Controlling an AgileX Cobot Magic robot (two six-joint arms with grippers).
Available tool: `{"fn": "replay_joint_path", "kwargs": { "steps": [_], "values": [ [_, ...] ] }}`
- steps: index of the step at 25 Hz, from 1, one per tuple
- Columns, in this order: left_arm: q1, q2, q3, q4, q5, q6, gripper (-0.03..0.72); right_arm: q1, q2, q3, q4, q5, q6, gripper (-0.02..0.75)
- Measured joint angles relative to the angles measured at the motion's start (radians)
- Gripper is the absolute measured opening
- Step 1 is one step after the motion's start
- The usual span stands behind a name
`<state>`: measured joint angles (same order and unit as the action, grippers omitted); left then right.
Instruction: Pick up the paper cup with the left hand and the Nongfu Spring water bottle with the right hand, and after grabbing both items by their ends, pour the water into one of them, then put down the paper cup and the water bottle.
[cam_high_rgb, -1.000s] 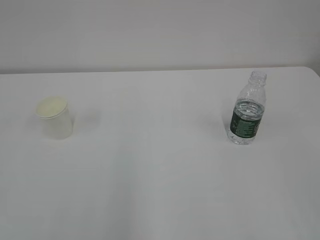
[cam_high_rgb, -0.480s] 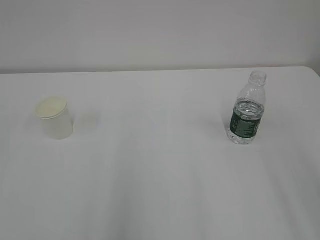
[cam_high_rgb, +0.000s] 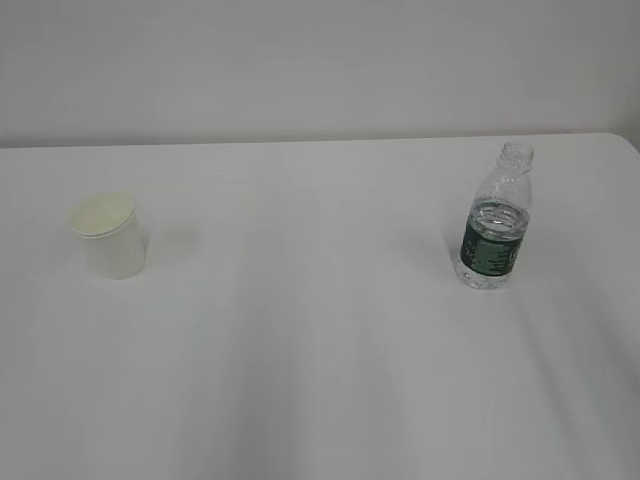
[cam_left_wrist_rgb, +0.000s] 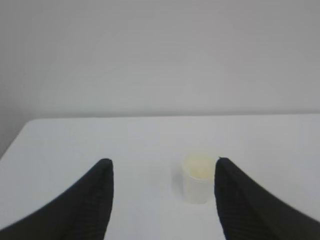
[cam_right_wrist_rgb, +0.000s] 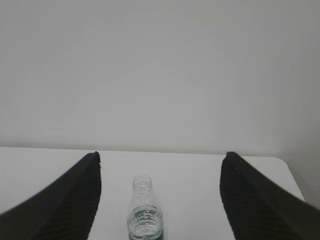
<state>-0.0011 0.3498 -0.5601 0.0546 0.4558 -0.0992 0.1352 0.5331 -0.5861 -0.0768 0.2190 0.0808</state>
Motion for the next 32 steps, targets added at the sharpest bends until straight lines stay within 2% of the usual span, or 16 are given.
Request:
{"fn": "replay_joint_path", "kwargs": {
  "steps": [5, 11, 20, 26, 32],
  "values": [
    [0.000, 0.101, 0.000, -0.039, -0.022, 0.000, 0.461, 0.000, 0.006, 0.000, -0.044, -0.009, 0.000, 0.566],
    [0.000, 0.192, 0.000, -0.102, -0.134, 0.000, 0.461, 0.000, 0.079, 0.000, -0.050, -0.062, -0.015, 0.566],
    [-0.027, 0.323, 0.000, -0.110, -0.358, 0.000, 0.460, 0.000, 0.187, 0.000, -0.050, -0.147, -0.017, 0.564],
    [-0.031, 0.426, 0.000, -0.111, -0.447, 0.000, 0.460, 0.000, 0.251, 0.000, -0.050, -0.193, -0.017, 0.524],
    [-0.031, 0.536, 0.000, -0.138, -0.574, 0.000, 0.460, 0.000, 0.333, 0.000, -0.050, -0.295, -0.017, 0.519]
  ]
}}
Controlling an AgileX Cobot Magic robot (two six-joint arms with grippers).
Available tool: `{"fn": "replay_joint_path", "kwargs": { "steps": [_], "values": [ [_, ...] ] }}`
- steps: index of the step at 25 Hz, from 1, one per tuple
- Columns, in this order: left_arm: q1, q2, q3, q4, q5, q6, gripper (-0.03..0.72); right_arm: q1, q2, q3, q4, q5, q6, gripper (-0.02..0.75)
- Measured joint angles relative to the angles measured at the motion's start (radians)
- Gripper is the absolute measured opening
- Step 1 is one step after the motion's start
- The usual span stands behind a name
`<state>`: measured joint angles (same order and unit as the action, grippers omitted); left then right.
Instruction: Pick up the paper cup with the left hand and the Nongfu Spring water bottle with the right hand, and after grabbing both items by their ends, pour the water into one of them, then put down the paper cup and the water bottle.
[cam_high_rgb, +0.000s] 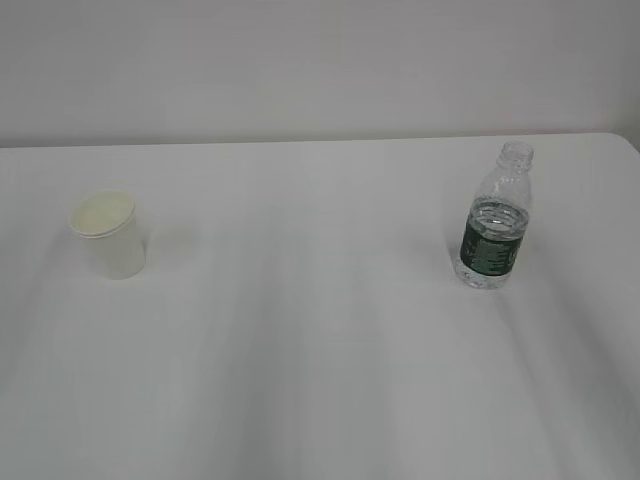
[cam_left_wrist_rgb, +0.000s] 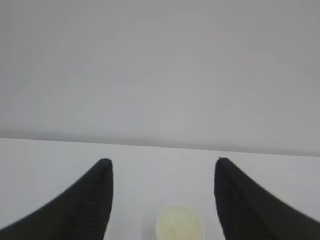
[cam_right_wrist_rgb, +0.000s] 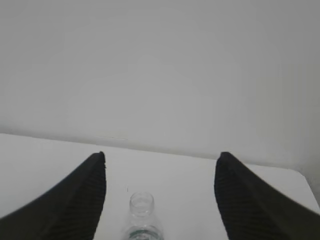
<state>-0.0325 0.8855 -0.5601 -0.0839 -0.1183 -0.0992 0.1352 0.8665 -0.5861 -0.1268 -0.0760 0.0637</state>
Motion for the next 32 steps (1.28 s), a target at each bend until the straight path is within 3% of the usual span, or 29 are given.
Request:
{"fn": "replay_joint_path", "kwargs": {
  "steps": [10, 17, 25, 32],
  "values": [
    [0.000, 0.081, 0.007, 0.015, -0.099, 0.000, 0.460, 0.000, 0.079, 0.021, 0.000, -0.136, 0.002, 0.519],
    [0.000, 0.081, 0.082, 0.018, -0.230, 0.000, 0.460, 0.000, 0.079, 0.102, 0.000, -0.263, 0.037, 0.519],
    [-0.002, 0.089, 0.091, 0.018, -0.274, 0.000, 0.460, 0.000, 0.079, 0.134, -0.038, -0.316, 0.044, 0.519],
    [-0.114, 0.179, 0.197, 0.021, -0.505, -0.015, 0.460, 0.000, 0.079, 0.203, -0.043, -0.431, 0.057, 0.519]
  ]
}}
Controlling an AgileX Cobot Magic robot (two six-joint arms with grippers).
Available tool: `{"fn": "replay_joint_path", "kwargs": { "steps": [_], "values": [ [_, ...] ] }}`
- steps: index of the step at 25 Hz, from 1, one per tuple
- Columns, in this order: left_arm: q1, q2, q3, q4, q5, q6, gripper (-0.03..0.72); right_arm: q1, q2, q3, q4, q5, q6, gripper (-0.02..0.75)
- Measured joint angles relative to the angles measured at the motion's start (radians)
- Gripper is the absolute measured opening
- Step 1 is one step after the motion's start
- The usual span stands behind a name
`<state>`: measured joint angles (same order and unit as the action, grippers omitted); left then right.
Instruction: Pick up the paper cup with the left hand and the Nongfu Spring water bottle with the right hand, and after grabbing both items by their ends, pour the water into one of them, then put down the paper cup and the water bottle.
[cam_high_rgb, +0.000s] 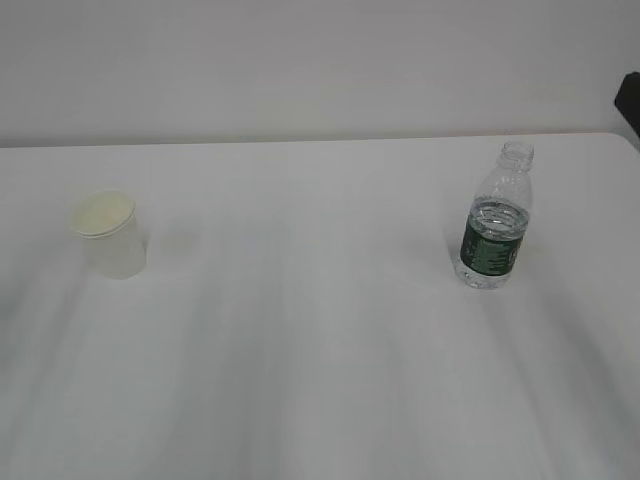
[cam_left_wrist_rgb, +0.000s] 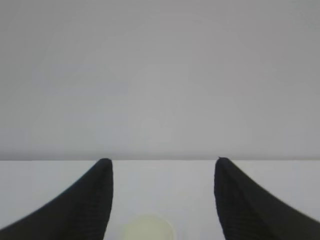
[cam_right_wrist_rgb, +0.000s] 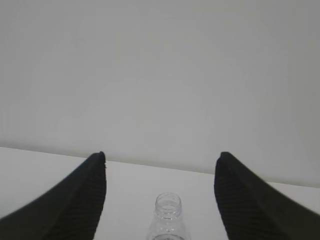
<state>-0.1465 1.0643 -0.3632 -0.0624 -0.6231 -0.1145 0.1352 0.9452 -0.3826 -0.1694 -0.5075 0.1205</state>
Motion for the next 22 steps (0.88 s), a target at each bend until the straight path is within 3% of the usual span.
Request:
{"fn": "replay_joint_path", "kwargs": {
  "steps": [4, 8, 15, 22],
  "values": [
    [-0.059, 0.080, 0.058, 0.017, -0.120, 0.000, 0.460, 0.000, 0.000, 0.021, 0.000, -0.031, 0.015, 0.519],
    [-0.067, 0.179, 0.092, 0.025, -0.261, 0.000, 0.460, 0.000, 0.006, 0.037, 0.000, -0.053, 0.022, 0.519],
    [-0.068, 0.398, 0.100, 0.050, -0.480, -0.002, 0.460, 0.000, 0.139, 0.081, 0.000, -0.234, 0.047, 0.519],
    [-0.068, 0.564, 0.100, 0.068, -0.514, -0.003, 0.460, 0.000, 0.322, 0.081, -0.009, -0.377, 0.065, 0.518]
  ]
}}
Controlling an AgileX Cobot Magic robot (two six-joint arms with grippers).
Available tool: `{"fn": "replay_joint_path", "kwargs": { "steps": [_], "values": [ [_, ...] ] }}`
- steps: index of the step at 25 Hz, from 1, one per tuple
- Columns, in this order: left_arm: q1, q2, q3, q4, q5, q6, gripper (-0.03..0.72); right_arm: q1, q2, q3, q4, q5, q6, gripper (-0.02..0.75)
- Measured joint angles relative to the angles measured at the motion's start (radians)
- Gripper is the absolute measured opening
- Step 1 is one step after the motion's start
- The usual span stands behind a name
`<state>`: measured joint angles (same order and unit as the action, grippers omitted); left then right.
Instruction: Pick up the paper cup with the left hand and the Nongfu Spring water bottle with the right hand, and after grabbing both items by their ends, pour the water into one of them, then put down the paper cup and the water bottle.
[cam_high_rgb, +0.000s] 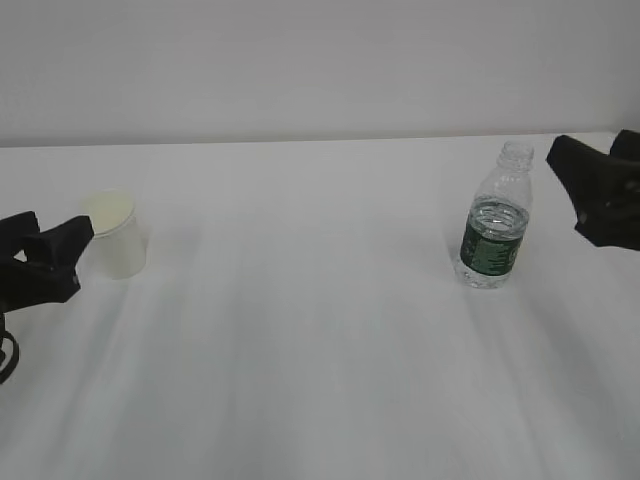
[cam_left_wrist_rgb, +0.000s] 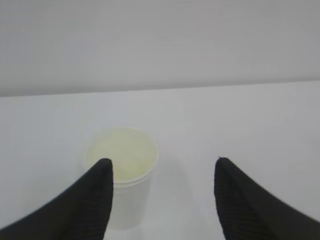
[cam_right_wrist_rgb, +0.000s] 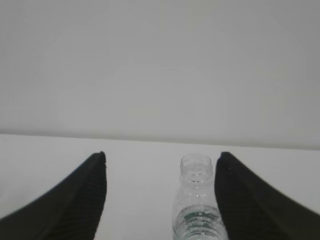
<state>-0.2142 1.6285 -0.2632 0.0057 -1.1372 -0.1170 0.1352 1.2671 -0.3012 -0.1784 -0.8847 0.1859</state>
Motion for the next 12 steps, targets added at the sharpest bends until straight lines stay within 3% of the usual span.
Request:
{"fn": "replay_joint_path", "kwargs": {
  "steps": [12],
  "values": [
    [0.000, 0.132, 0.000, 0.006, -0.002, 0.000, 0.449, 0.000, 0.294, 0.059, -0.028, -0.240, 0.010, 0.518]
  ]
}}
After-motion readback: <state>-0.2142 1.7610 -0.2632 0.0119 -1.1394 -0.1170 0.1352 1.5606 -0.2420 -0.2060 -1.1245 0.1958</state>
